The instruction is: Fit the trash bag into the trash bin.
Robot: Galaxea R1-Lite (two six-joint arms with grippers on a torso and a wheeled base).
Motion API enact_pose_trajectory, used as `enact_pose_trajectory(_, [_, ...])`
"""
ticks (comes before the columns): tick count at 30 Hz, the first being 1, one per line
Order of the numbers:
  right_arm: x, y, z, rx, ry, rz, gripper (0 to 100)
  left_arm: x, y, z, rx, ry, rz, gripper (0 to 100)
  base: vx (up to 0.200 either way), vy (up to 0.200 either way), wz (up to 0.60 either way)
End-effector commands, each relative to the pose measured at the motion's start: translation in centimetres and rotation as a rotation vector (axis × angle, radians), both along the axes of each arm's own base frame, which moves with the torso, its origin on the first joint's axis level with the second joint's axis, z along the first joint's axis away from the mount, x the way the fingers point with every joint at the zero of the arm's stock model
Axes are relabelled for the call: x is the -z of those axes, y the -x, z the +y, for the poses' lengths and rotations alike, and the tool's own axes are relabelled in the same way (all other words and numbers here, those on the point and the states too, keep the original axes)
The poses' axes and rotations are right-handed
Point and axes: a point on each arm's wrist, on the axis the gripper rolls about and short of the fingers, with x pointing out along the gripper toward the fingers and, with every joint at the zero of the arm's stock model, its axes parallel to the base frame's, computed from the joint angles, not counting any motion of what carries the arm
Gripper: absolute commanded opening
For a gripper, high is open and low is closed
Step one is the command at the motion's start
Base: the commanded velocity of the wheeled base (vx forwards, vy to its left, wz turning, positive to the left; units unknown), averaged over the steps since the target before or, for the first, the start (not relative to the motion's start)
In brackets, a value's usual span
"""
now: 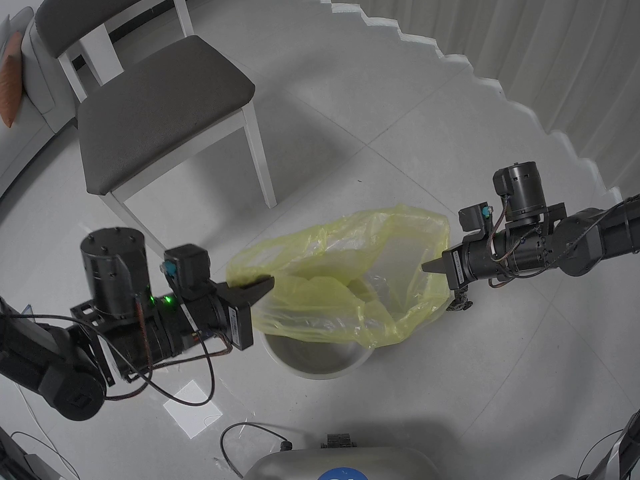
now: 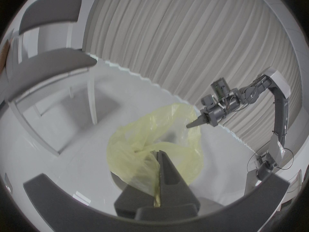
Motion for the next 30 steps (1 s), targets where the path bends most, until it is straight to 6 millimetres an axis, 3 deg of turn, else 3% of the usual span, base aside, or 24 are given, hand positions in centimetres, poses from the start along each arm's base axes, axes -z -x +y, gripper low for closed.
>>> enact_pose_trajectory(1, [1.6, -1.0, -0.2, 0.013, 0.007, 0.029, 0, 3.1, -1.5, -0.2, -0.039, -0.031, 0.095, 0, 0.000, 0.000, 0.00])
enact_pose_trajectory(6, [2.2, -1.7, -0.3, 0.022, 0.000, 0.010, 0, 4.4, -3.1, 0.2, -0.082, -0.022, 0.085, 0, 0.000, 0.000, 0.00])
enact_pose_trajectory(8, [3.0, -2.6, -0.2, 0.027, -0.012, -0.021, 0, 5.9, -4.7, 0.7, -0.120, -0.006, 0.052, 0, 0.000, 0.000, 0.00])
enact_pose_trajectory(12, [3.7, -3.2, 0.0, 0.030, -0.017, -0.024, 0, 6.9, -5.2, 0.9, -0.133, -0.015, 0.071, 0, 0.000, 0.000, 0.00])
enact_pose_trajectory(13, [4.5, -3.8, 0.4, 0.033, -0.026, -0.023, 0, 8.0, -5.6, 1.1, -0.144, -0.028, 0.094, 0, 0.000, 0.000, 0.00])
enact_pose_trajectory(30, [7.2, -8.6, 2.2, 0.036, -0.053, -0.061, 0, 7.8, -9.1, 1.9, -0.207, 0.032, 0.008, 0, 0.000, 0.000, 0.00])
